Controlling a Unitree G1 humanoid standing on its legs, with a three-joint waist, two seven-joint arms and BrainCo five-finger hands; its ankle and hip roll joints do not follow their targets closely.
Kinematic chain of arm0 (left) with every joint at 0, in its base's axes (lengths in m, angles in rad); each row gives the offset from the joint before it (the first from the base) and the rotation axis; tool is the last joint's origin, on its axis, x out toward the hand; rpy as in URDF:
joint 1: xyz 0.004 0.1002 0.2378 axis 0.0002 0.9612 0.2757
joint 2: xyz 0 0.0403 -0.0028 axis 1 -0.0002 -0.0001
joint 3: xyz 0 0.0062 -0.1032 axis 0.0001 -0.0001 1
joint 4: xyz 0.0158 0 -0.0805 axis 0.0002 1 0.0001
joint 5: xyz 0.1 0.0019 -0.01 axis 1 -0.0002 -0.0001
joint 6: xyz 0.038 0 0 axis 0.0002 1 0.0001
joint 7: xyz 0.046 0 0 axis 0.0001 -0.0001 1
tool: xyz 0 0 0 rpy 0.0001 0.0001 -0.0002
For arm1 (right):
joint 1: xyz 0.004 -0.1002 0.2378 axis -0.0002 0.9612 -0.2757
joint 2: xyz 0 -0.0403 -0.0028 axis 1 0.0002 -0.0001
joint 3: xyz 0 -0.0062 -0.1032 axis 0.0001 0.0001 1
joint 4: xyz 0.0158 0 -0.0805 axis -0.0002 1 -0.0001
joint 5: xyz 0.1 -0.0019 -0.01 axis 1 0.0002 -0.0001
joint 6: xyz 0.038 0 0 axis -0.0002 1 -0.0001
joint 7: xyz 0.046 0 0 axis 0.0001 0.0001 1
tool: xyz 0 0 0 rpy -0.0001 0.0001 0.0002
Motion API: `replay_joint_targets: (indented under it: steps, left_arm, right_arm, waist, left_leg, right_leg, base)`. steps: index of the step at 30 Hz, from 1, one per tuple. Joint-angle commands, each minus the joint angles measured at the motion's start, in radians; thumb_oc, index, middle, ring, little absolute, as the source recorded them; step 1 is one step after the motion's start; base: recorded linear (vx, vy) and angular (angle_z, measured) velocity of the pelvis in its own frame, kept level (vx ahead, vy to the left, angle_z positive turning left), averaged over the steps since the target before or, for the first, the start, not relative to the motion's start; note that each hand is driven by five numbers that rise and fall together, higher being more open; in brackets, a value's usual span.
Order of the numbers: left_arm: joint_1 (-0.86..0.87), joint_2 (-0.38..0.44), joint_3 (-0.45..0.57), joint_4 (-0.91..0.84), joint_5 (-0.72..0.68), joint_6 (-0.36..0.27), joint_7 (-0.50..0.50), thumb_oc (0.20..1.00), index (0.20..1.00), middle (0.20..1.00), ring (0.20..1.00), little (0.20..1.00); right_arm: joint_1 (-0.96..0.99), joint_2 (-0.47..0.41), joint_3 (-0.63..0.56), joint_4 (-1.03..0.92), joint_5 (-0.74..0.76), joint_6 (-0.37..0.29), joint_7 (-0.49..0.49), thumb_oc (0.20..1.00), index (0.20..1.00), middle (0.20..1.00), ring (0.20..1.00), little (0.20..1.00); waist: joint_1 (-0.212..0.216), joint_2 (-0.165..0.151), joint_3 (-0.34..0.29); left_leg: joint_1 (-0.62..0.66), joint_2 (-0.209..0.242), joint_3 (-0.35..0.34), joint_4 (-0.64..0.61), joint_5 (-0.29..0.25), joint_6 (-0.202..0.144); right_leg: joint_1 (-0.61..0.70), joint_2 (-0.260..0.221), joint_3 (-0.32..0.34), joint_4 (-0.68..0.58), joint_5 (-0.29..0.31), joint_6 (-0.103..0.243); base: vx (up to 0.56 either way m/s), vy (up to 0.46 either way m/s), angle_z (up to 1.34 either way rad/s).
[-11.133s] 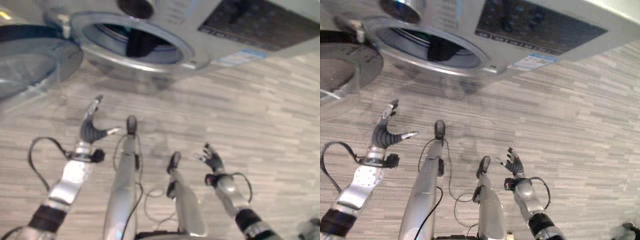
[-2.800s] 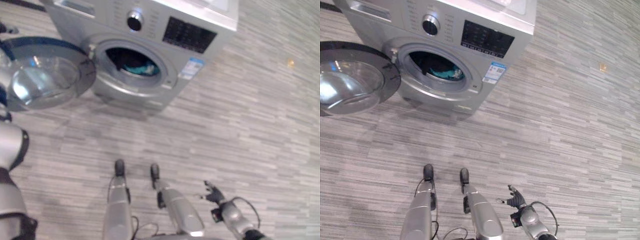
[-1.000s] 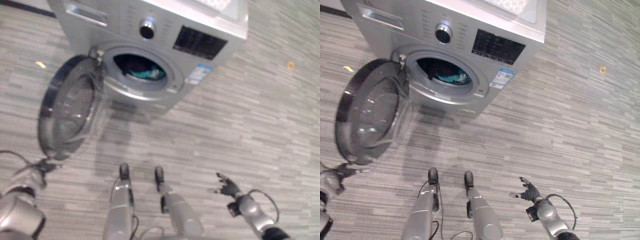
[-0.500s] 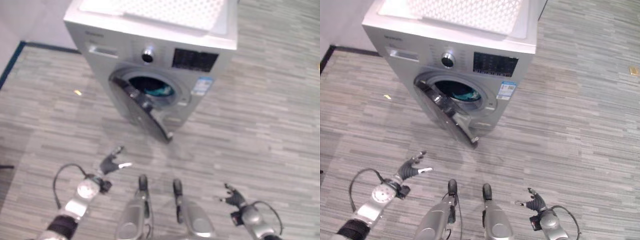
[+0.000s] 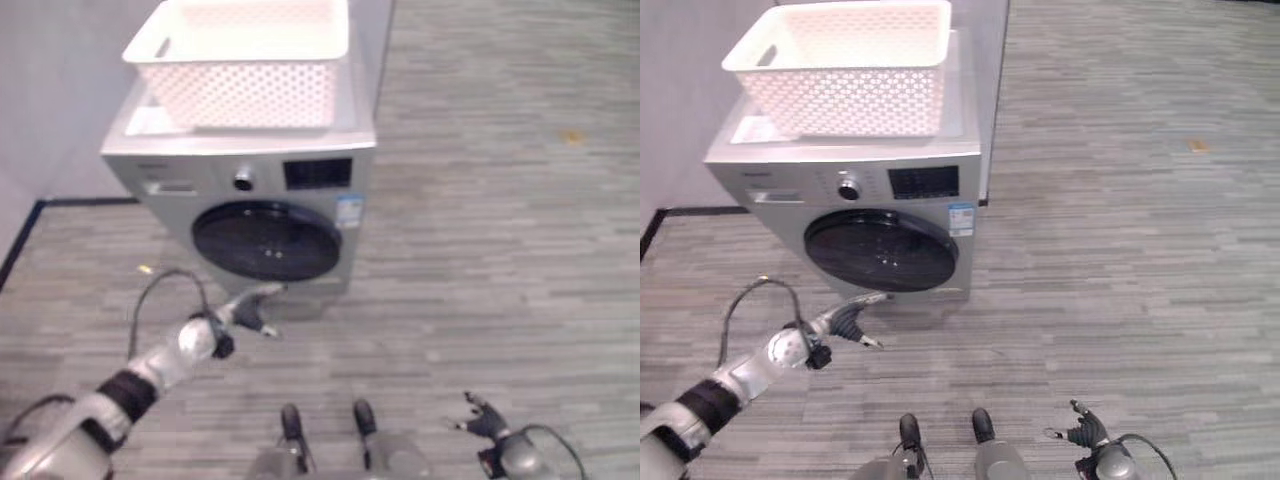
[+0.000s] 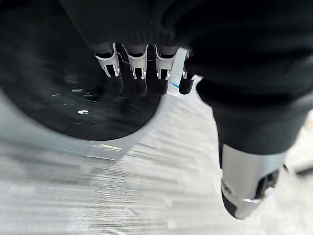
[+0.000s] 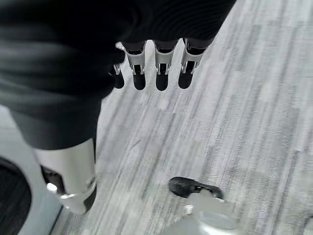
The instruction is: Grab the laundry basket,head to the washer,open it,put in the laundry and shut it.
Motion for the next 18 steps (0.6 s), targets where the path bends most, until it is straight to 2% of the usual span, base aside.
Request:
replay_joint_targets:
  steps: [1,4,5,6,8,9,11,13,14,18]
  left_arm:
    - [-0.100,0.004,-0.037,0.047,0.075,-0.032,-0.018,1.000,1.000,1.000,1.000,1.000]
    - [-0.180,-0.029,-0.117,0.080,0.087,-0.025,-0.051,1.000,1.000,1.000,1.000,1.000]
    - [-0.215,-0.072,-0.158,0.117,0.089,-0.009,-0.079,1.000,1.000,1.000,1.000,1.000]
    - [-0.217,-0.073,-0.159,0.119,0.090,-0.010,-0.078,1.000,1.000,1.000,1.000,1.000]
    - [-0.266,-0.146,-0.196,0.207,0.092,0.020,-0.101,1.000,1.000,1.000,1.000,1.000]
    - [-0.267,-0.148,-0.196,0.209,0.092,0.019,-0.100,1.000,1.000,1.000,1.000,1.000]
    - [-0.309,-0.229,-0.210,0.360,0.120,0.052,-0.100,1.000,1.000,1.000,1.000,1.000]
    - [-0.332,-0.253,-0.212,0.413,0.127,0.060,-0.094,1.000,1.000,1.000,1.000,1.000]
    - [-0.374,-0.284,-0.204,0.540,0.161,0.084,-0.080,1.000,1.000,1.000,1.000,1.000]
    - [-0.474,-0.280,-0.178,0.683,0.193,0.115,-0.051,1.000,1.000,1.000,1.000,1.000]
  right_arm:
    - [0.003,-0.060,0.012,-0.055,-0.031,-0.018,-0.013,1.000,1.000,1.000,1.000,1.000]
    - [-0.012,-0.077,0.022,-0.066,-0.028,-0.011,-0.011,1.000,1.000,1.000,1.000,1.000]
    - [-0.025,-0.086,0.033,-0.074,-0.023,-0.005,-0.008,1.000,1.000,1.000,1.000,1.000]
    - [-0.026,-0.086,0.033,-0.074,-0.023,-0.005,-0.008,1.000,1.000,1.000,1.000,1.000]
    - [-0.061,-0.096,0.061,-0.065,-0.015,0.011,-0.005,1.000,1.000,1.000,1.000,1.000]
    - [-0.062,-0.096,0.061,-0.064,-0.015,0.010,-0.005,1.000,1.000,1.000,1.000,1.000]
    - [-0.095,-0.103,0.094,-0.071,-0.004,0.021,-0.003,1.000,1.000,1.000,1.000,1.000]
    - [-0.107,-0.108,0.104,-0.075,0.000,0.022,-0.004,1.000,1.000,1.000,1.000,1.000]
    - [-0.125,-0.111,0.120,-0.086,0.015,0.025,-0.005,1.000,1.000,1.000,1.000,1.000]
    - [-0.148,-0.114,0.128,-0.109,0.051,0.024,-0.012,1.000,1.000,1.000,1.000,1.000]
  waist:
    - [-0.018,-0.035,0.017]
    - [-0.036,-0.032,0.030]
    - [-0.050,-0.031,0.047]
    - [-0.049,-0.030,0.046]
    - [-0.067,-0.033,0.077]
    - [-0.067,-0.033,0.078]
    - [-0.093,-0.046,0.105]
    - [-0.100,-0.050,0.111]
    - [-0.119,-0.065,0.125]
    - [-0.144,-0.081,0.138]
  left_leg:
    - [-0.078,0.071,-0.007,0.080,-0.013,-0.012]
    - [-0.085,0.073,0.014,0.080,-0.014,-0.012]
    - [-0.090,0.071,0.024,0.084,-0.019,-0.011]
    - [-0.094,0.073,0.025,0.083,-0.014,-0.012]
    - [-0.117,0.070,0.038,0.101,-0.019,-0.011]
    - [-0.118,0.070,0.038,0.101,-0.020,-0.011]
    - [-0.146,0.070,0.049,0.110,-0.018,-0.010]
    - [-0.156,0.069,0.054,0.113,-0.016,-0.010]
    - [-0.178,0.071,0.063,0.113,-0.012,-0.012]
    - [-0.210,0.073,0.077,0.106,0.001,-0.015]
  right_leg:
    - [-0.038,-0.054,0.000,0.065,-0.029,0.074]
    - [-0.058,-0.053,0.022,0.061,-0.018,0.079]
    - [-0.072,-0.054,0.033,0.065,-0.016,0.081]
    - [-0.076,-0.053,0.035,0.064,-0.011,0.080]
    - [-0.101,-0.051,0.047,0.072,-0.008,0.079]
    - [-0.102,-0.051,0.047,0.073,-0.008,0.079]
    - [-0.136,-0.045,0.064,0.075,0.005,0.079]
    - [-0.150,-0.042,0.070,0.075,0.011,0.080]
    - [-0.176,-0.040,0.081,0.073,0.023,0.080]
    - [-0.212,-0.035,0.098,0.065,0.043,0.083]
  base:
    - [-0.03,0.031,-0.25]
    - [-0.03,0.039,-0.25]
    - [-0.04,0.029,-0.47]
    - [-0.04,0.035,-0.43]
    - [-0.05,0.019,-0.19]
    - [-0.05,0.008,-0.12]
    - [-0.04,0.003,-0.13]
    - [-0.04,-0.003,-0.20]
    - [-0.04,-0.009,-0.19]
    - [0.00,0.009,-0.19]
